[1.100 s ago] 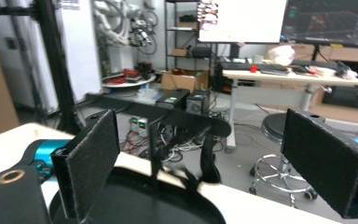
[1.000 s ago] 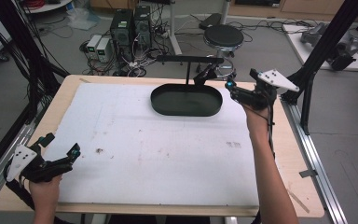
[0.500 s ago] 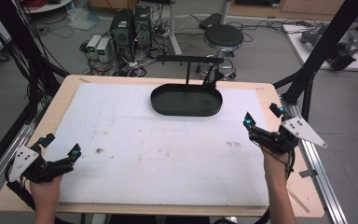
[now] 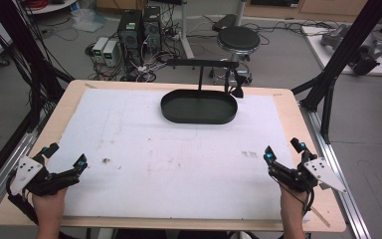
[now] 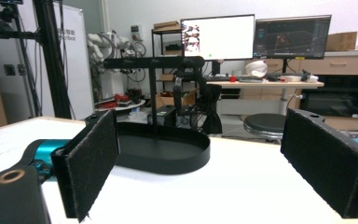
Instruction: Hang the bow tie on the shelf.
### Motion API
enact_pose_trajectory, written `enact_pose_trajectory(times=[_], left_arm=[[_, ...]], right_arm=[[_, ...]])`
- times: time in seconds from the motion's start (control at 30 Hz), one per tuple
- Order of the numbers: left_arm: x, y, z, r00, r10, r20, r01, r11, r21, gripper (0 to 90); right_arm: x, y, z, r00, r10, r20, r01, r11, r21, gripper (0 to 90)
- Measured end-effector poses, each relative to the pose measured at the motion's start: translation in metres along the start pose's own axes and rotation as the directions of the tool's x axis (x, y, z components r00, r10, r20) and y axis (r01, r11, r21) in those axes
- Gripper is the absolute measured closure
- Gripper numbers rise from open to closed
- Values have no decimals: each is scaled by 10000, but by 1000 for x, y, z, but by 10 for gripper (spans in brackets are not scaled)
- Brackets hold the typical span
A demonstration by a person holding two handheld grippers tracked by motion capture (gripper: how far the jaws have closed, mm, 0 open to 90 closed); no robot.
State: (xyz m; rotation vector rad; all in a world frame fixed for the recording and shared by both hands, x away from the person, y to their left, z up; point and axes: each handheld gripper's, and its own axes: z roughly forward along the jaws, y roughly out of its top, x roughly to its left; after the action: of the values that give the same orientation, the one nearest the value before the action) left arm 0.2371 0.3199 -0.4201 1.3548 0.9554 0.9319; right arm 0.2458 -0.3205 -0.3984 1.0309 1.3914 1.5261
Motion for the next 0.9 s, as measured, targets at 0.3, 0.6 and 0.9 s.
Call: enact_pose_trajectory(times=[0.3,0.6,0.9], left_arm=[[-1,-1,-1,10000,54,3,-54,10000,-72,25],[-2,-3,-1,9999,107,-24,-107,9999,-91,25],[-3,-5,-2,9999,136,-22,-136,9998,-138,25]], right_arm=[[5,-21,-11,10000,62,34,-62,9999,-104,109],[7,-30,-12,10000,1,-38,-1,10000,29,109],[8,-27,-15,10000,-69,-5,69,9999,-87,109]])
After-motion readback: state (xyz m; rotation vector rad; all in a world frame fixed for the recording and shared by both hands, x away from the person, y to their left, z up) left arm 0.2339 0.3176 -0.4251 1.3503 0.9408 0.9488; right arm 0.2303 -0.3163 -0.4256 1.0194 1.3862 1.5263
